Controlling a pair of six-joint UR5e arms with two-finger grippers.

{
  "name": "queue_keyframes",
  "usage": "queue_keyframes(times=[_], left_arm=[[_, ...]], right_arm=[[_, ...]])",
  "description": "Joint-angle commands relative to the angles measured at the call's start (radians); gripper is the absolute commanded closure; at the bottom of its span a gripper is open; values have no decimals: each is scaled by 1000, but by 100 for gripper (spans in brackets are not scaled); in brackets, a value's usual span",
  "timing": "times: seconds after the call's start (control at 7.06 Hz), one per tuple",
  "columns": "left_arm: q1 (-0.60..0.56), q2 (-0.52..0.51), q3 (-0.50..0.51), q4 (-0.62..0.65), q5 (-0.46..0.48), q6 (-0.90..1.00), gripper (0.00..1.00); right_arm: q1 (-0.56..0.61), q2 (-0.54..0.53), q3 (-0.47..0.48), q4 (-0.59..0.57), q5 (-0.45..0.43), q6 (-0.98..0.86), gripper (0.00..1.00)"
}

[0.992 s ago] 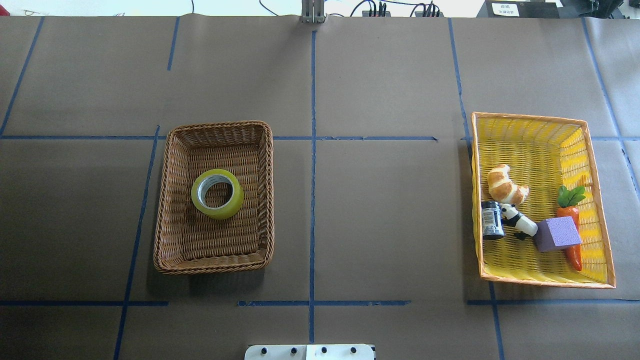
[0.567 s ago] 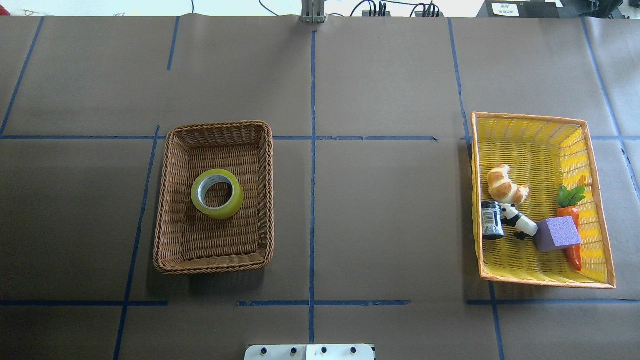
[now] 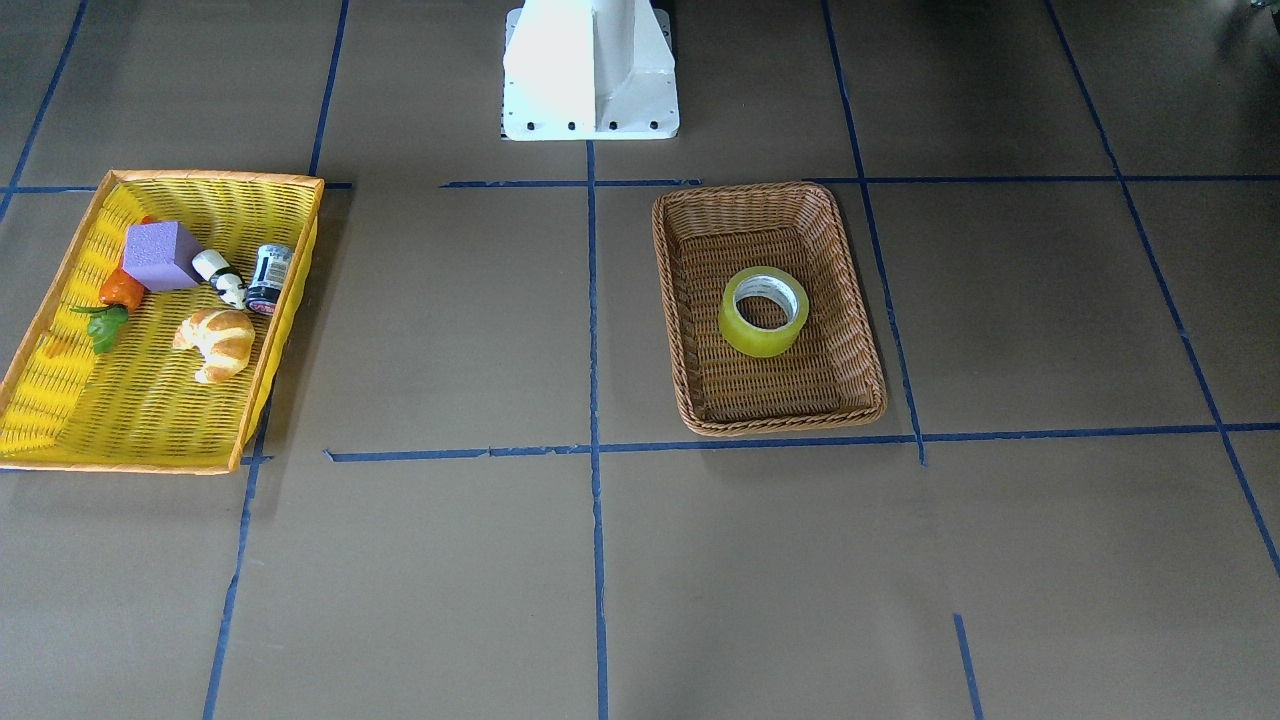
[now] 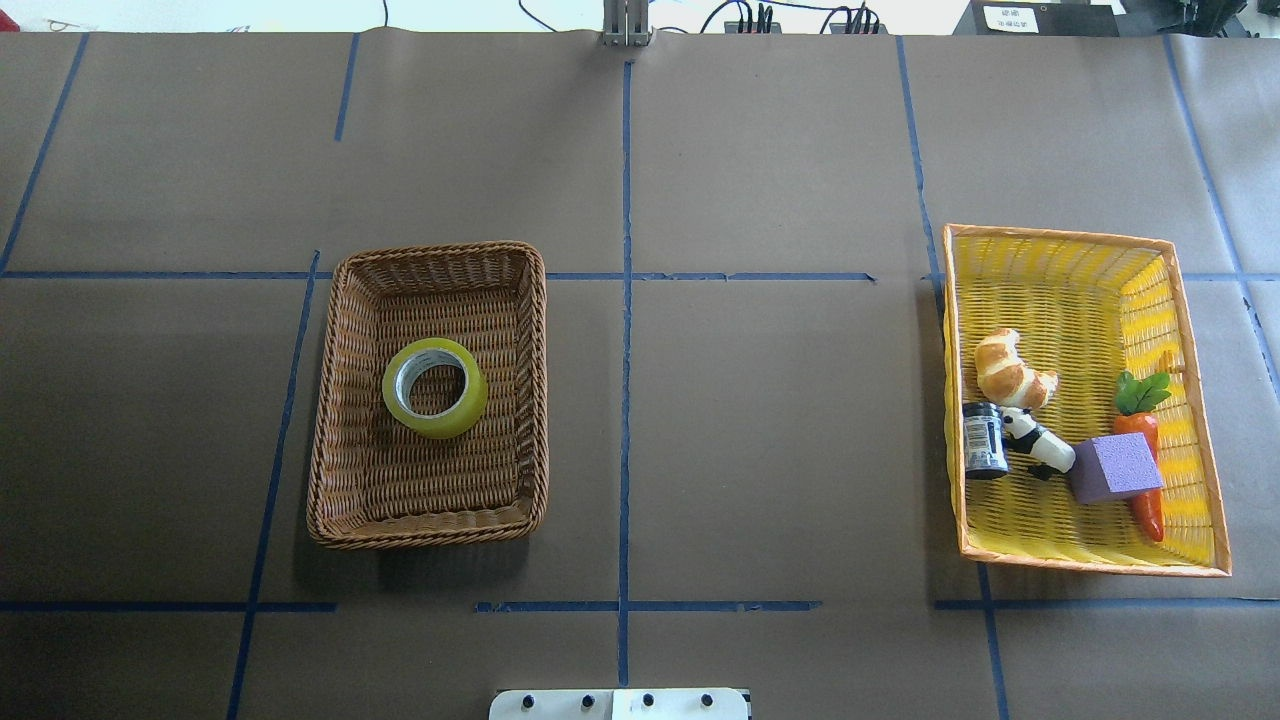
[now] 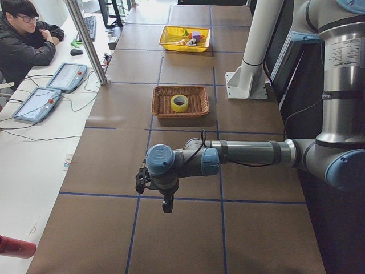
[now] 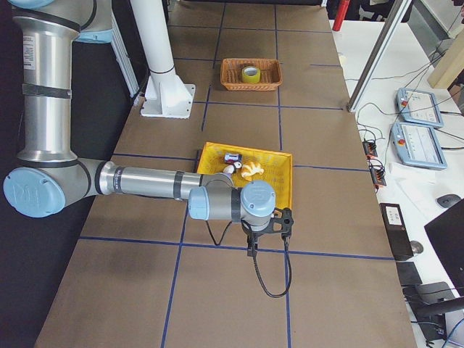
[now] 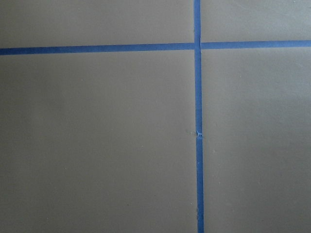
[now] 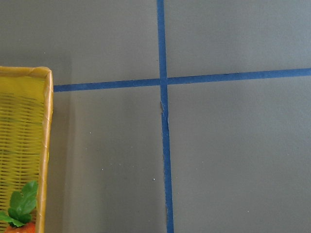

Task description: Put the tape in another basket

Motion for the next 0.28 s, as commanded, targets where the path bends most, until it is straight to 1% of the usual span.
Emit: queue_keyframes(times=[0.0, 0.14], left_arm=[[0, -3, -2, 0, 0, 0, 0], [0, -3, -2, 0, 0, 0, 0]], right_arm=[[1, 0, 0, 0, 1, 0, 0], [1, 0, 0, 0, 1, 2, 0]])
